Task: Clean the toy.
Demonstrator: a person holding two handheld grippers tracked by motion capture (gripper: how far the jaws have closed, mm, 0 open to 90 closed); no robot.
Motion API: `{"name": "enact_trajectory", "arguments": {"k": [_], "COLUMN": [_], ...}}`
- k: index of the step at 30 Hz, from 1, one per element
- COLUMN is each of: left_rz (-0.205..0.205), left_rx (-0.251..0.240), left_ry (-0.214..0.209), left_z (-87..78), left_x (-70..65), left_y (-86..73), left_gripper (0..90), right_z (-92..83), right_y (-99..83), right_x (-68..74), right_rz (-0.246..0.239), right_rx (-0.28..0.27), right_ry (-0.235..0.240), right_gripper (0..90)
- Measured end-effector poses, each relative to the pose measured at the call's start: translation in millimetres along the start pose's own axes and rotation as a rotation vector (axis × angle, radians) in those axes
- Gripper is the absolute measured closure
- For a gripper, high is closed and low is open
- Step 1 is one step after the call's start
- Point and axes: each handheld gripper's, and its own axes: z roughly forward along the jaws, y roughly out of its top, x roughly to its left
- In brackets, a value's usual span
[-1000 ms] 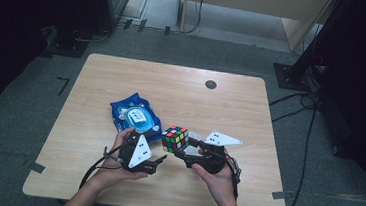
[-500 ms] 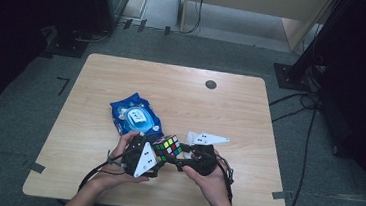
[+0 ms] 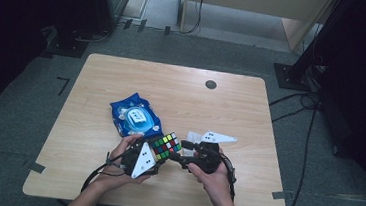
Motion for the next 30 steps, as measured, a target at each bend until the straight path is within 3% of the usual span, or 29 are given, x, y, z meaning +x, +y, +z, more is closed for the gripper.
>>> {"name": "enact_trajectory", "arguments": {"k": [3, 9, 12, 18, 30], "left_rz": [-0.056, -0.118, -0.136, -0.159, -0.201], "left_rx": [-0.010, -0.032, -0.039, -0.039, -0.043], "left_ry": [0.005, 0.007, -0.003, -0.023, -0.050], "left_z": [-3.6, -10.0, -11.3, -11.4, -13.0], "left_x": [9.1, 21.8, 24.0, 25.7, 29.5], "left_y": [-2.5, -5.5, -5.9, -6.4, -6.8], "left_gripper": [34.4, 34.3, 34.3, 34.4, 34.3], "right_z": [-11.4, -23.5, -19.0, -5.7, 16.2], "right_y": [2.1, -5.5, -14.6, -26.6, -41.5], "right_x": [-5.9, -30.0, -39.3, -45.2, -45.0], "right_rz": [-0.003, -0.053, -0.102, -0.177, -0.300], "right_rx": [-0.056, -0.093, -0.065, 0.011, 0.146], "right_ry": [-0.025, -0.181, -0.253, -0.337, -0.439], "right_gripper": [26.7, 31.3, 32.3, 35.8, 42.6]}}
